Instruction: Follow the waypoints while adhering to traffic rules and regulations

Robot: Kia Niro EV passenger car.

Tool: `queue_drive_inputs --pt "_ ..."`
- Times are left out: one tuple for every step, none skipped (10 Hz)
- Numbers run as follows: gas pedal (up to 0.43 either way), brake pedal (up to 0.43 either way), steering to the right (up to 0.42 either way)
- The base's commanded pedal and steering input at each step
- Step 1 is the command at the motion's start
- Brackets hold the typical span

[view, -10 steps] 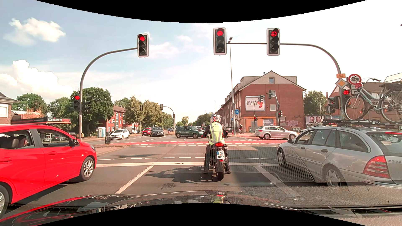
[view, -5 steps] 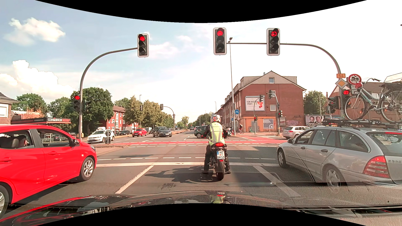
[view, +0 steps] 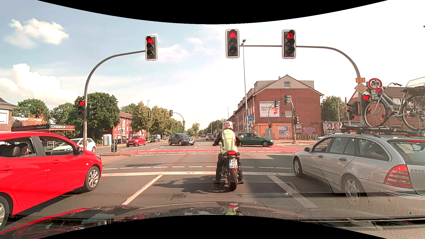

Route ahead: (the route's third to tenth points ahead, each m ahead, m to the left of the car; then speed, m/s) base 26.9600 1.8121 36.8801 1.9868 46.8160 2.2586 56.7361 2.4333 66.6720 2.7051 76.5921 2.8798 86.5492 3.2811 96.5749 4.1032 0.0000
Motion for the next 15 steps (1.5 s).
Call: queue_drive_inputs --pt "0.000 0.000 0.010" --pt "0.000 0.000 0.010" --pt "0.000 0.000 0.010" --pt "0.000 0.000 0.010" --pt "0.000 0.000 0.010" --pt "0.000 0.000 0.010" --pt "0.000 0.000 0.010" --pt "0.000 0.000 0.010" --pt "0.000 0.000 0.010" --pt "0.000 0.000 0.010" --pt "0.000 0.000 0.010" --pt "0.000 0.000 0.010" --pt "0.000 0.000 0.010" --pt "0.000 0.000 0.010" --pt "0.000 0.000 0.010"
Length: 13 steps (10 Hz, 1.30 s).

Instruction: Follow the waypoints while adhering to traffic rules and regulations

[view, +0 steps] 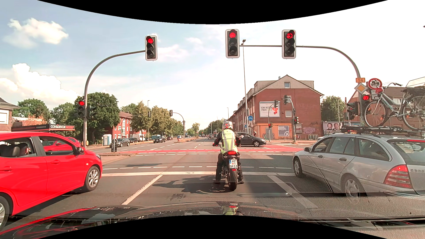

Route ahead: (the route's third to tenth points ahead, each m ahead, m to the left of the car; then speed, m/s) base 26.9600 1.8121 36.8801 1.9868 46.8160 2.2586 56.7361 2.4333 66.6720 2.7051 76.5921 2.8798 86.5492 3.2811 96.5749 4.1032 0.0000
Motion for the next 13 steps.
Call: queue_drive_inputs --pt "0.000 0.000 0.010" --pt "0.000 0.000 0.010" --pt "0.000 0.000 0.010" --pt "0.000 0.000 0.010" --pt "0.000 0.000 0.010" --pt "0.000 0.000 0.010" --pt "0.000 0.000 0.010" --pt "0.000 0.000 0.010" --pt "0.000 0.000 0.010" --pt "0.000 0.000 0.010" --pt "0.000 0.000 0.010" --pt "0.000 0.000 0.010" --pt "0.000 0.000 0.010"
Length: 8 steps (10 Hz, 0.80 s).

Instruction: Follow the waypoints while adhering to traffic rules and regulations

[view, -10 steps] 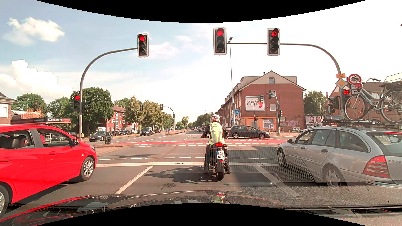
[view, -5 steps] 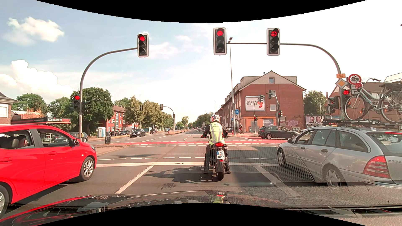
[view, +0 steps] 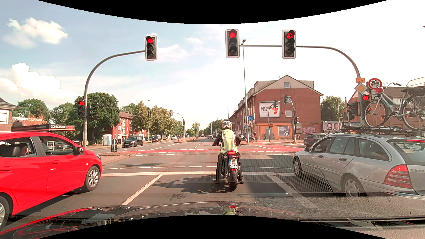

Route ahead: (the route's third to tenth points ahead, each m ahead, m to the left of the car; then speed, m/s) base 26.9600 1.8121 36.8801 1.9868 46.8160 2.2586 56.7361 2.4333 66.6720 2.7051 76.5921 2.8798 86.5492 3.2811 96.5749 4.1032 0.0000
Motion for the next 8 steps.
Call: queue_drive_inputs --pt "0.000 0.000 0.010" --pt "0.000 0.000 0.010" --pt "0.000 0.000 0.010" --pt "0.000 0.000 0.010" --pt "0.000 0.000 0.010" --pt "0.000 0.000 0.010" --pt "0.000 0.000 0.010" --pt "0.000 0.000 0.010"
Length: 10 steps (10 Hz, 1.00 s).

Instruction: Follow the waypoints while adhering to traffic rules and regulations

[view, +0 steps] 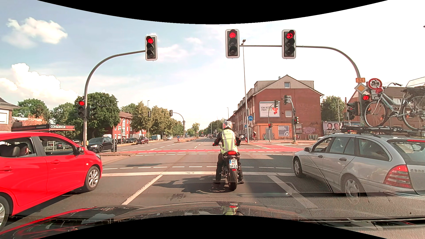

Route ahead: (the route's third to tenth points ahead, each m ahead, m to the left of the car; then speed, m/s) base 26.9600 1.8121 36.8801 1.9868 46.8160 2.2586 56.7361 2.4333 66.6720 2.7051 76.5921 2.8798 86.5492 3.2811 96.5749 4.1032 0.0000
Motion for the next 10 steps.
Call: queue_drive_inputs --pt "0.000 0.000 0.010" --pt "0.000 0.000 0.010" --pt "0.000 0.000 0.010" --pt "0.000 0.000 0.010" --pt "0.000 0.000 0.010" --pt "0.000 0.000 0.010" --pt "0.000 0.000 0.010" --pt "0.000 0.000 0.010" --pt "0.000 0.000 0.010" --pt "0.000 0.000 0.010"
